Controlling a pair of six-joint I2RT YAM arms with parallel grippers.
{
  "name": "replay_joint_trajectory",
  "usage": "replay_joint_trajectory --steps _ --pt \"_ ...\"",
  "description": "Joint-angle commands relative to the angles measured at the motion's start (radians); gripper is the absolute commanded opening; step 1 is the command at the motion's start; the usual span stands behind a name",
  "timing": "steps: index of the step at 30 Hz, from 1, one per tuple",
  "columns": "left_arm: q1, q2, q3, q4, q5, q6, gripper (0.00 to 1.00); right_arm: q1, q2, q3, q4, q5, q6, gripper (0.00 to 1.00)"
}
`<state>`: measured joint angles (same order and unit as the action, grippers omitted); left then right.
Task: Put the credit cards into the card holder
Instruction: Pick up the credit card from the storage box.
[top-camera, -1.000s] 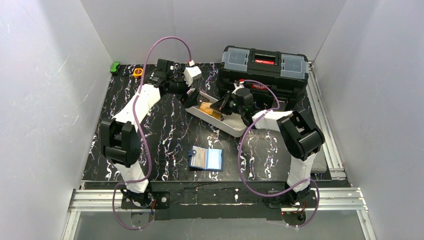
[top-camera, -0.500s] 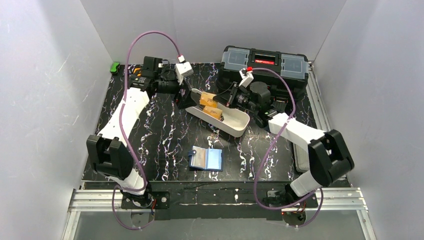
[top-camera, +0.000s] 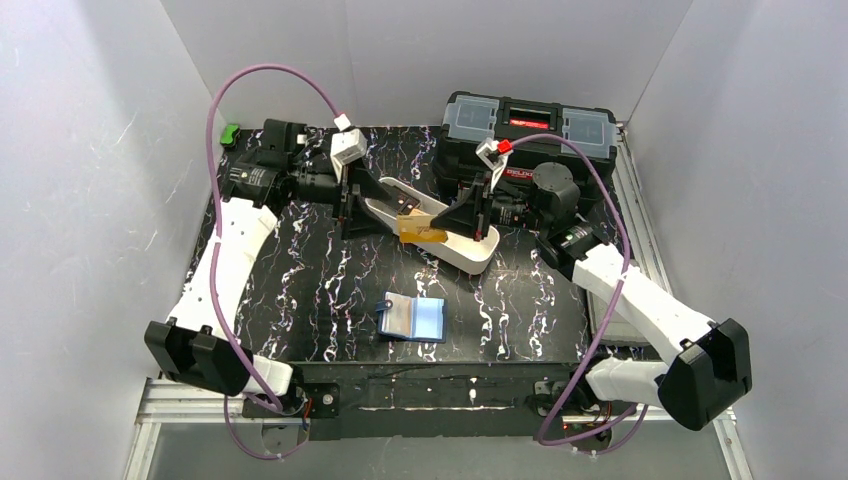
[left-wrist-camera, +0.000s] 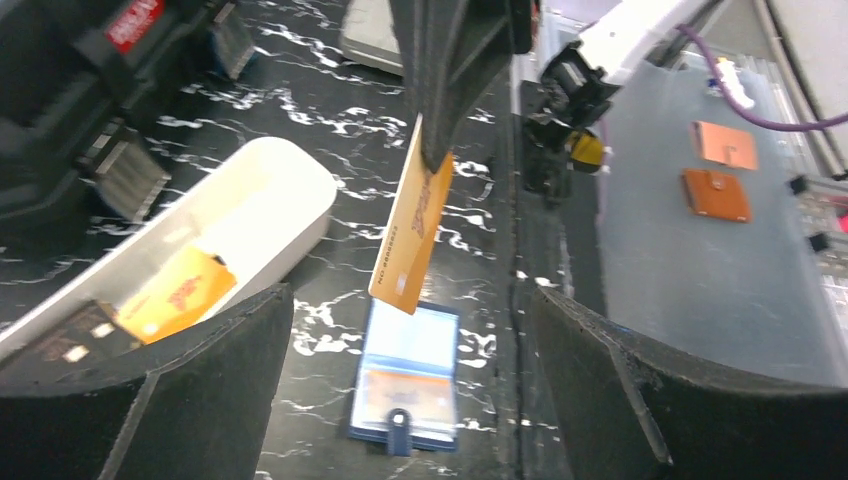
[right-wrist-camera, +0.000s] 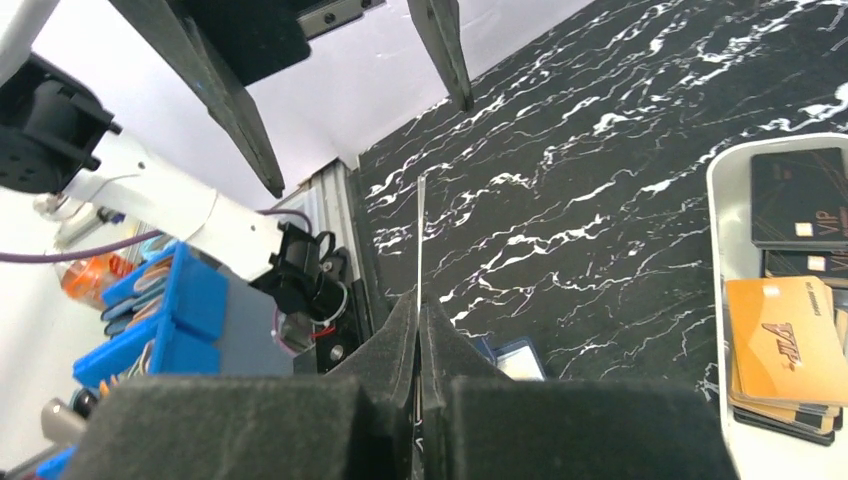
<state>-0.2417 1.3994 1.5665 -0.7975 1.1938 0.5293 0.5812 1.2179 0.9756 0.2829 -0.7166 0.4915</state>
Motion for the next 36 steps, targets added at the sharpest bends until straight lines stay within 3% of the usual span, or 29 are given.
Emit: replay_joint_trajectory --steps 1,3,8,13,19,20,21,25,28,30,36 --pt "-0.02 -0.042 -0.057 -0.062 0.121 -0.044 0.83 0.023 -0.009 0.101 -0.145 -0.078 -0.124 0.01" --pt "-0.034 -0.05 -0.065 -0.065 0.137 -0.061 0.74 0.031 -0.002 0.12 -0.167 -0.076 -0.14 0.01" --pt "-0.083 -0.062 -0.098 -0.089 0.072 -0.048 0.69 0.068 0.025 0.173 -0.203 -0.073 -0.183 0.01" --pt "-0.099 -0.052 -0.12 -0.135 0.02 0.011 0.56 0.089 0.065 0.236 -0.265 -0.081 -0.227 0.01" --pt "-0.099 -0.033 -0.113 -0.199 -0.007 0.067 0.12 0.091 0.095 0.268 -0.281 -0.101 -0.253 0.01" --pt "-0.099 -0.031 -0.112 -0.203 -0.008 0.069 0.07 0.092 0.1 0.273 -0.281 -0.106 -0.255 0.04" --pt "-0.099 -0.028 -0.114 -0.205 -0.007 0.072 0.02 0.092 0.105 0.276 -0.281 -0.11 -0.255 0.14" --pt "-0.099 -0.026 -0.138 -0.187 -0.001 0.041 0.0 0.091 0.11 0.278 -0.279 -0.114 -0.252 0.3" --pt "-0.098 -0.044 -0.203 -0.073 -0.006 -0.092 0.0 0.092 0.09 0.249 -0.248 -0.115 -0.237 0.47" --pt "-0.094 -0.072 -0.266 0.037 -0.008 -0.203 0.0 0.092 0.058 0.196 -0.22 -0.098 -0.222 0.57" --pt "-0.068 -0.192 -0.461 0.546 -0.058 -0.641 0.0 0.067 -0.082 -0.042 -0.072 -0.007 -0.104 0.64"
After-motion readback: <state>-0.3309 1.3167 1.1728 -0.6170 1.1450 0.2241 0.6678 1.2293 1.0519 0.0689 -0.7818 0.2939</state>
